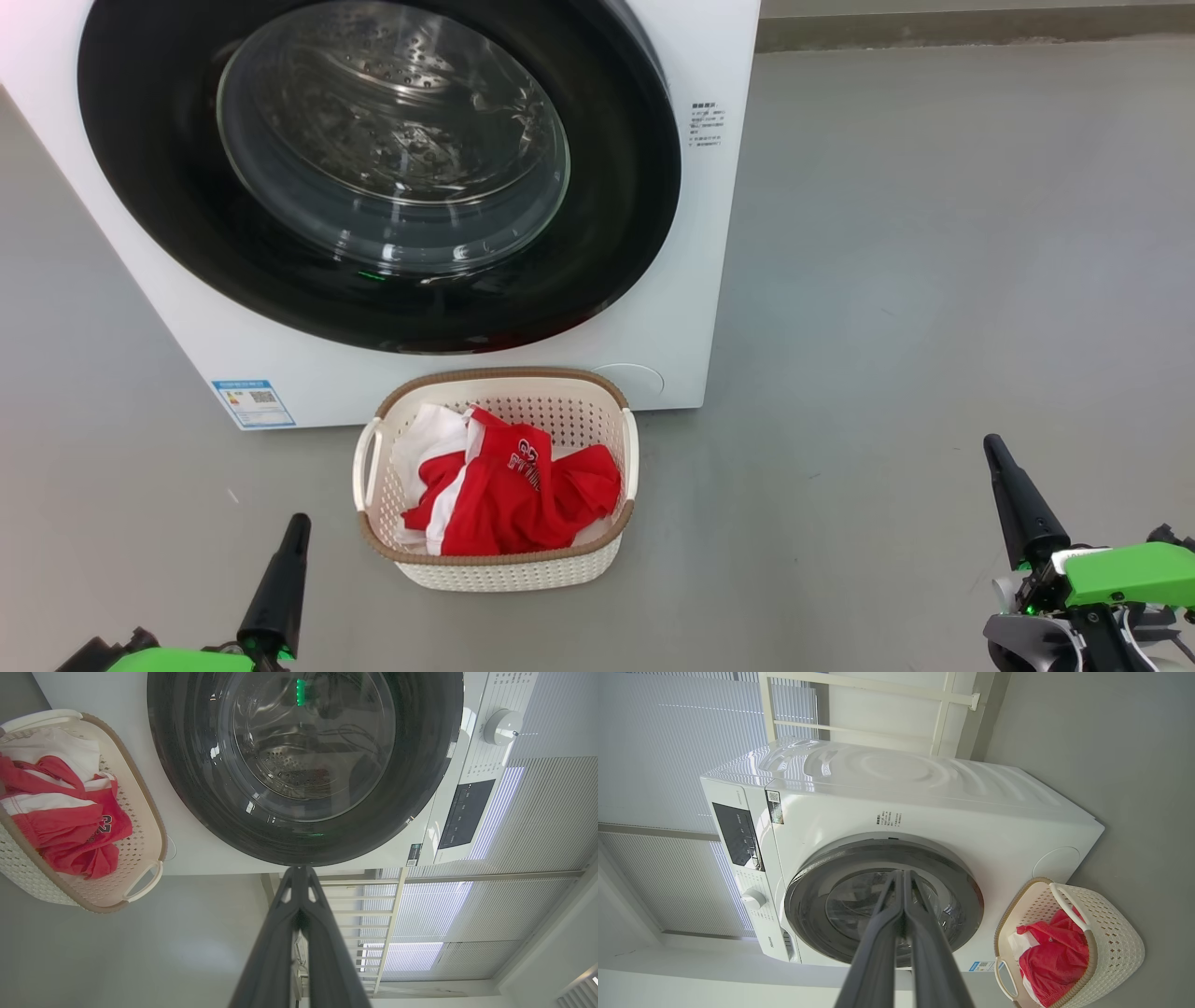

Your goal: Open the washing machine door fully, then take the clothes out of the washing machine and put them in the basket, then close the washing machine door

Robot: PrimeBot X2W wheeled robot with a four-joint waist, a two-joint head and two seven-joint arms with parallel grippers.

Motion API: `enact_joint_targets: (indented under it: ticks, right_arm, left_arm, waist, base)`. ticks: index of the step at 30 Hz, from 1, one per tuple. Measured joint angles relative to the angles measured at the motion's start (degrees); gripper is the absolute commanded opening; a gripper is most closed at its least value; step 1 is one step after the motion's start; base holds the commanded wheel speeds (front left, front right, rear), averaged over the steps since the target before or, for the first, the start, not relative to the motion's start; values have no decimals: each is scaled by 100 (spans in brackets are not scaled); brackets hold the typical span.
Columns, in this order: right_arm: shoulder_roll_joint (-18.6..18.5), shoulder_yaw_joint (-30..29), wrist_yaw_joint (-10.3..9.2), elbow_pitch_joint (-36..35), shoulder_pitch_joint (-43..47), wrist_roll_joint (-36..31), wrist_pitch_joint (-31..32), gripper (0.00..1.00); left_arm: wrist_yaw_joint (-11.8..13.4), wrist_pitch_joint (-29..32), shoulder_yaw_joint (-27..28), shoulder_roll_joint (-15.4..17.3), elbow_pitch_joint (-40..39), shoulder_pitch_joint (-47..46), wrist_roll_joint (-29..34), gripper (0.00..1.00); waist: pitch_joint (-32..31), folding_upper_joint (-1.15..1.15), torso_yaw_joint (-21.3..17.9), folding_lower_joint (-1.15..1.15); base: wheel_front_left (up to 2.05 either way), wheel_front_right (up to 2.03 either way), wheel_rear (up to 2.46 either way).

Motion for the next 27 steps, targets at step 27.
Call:
enact_joint_targets:
  ticks: [27]
  right_arm:
    - [15,-27,0,2,-1,-3,43,0]
  left_arm:
    - [0,0,11,-3,0,0,0,0]
  waist:
    - [0,0,0,0]
  base:
    - [0,0,0]
